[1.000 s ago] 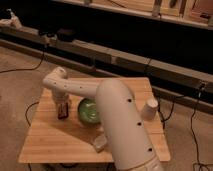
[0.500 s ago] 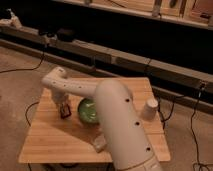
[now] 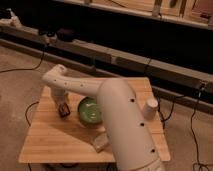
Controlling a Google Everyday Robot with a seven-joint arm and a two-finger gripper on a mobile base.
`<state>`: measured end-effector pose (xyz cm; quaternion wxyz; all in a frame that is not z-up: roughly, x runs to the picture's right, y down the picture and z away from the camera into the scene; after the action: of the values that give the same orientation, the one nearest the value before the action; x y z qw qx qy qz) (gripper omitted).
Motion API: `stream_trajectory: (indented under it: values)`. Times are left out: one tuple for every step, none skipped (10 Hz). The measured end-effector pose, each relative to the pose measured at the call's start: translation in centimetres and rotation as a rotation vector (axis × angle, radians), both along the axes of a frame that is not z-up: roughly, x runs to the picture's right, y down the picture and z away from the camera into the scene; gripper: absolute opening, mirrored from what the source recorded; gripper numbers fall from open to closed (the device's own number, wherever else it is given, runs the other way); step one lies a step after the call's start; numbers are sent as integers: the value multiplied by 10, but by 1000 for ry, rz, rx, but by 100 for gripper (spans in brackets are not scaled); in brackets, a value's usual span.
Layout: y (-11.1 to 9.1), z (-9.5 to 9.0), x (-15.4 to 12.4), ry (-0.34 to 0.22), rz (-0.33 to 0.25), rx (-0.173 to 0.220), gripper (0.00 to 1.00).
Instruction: Place the eraser on the white sponge
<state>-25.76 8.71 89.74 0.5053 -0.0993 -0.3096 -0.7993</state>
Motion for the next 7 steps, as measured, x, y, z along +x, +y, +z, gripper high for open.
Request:
stream_trajectory:
  values:
    - [-2,-10,6,-10,3,-2,22]
    - [-6,-23,18,-16,10,-3,22]
    - [-13,-38,33,-20,24,-3,22]
    - [-21,-56,54,-27,36,0,20]
    - [-24,-71,71,-37,38,-3,14]
    - [-20,-84,82,-44,21,-16,6]
    - [-19,-95,91,-53,11,-20,1]
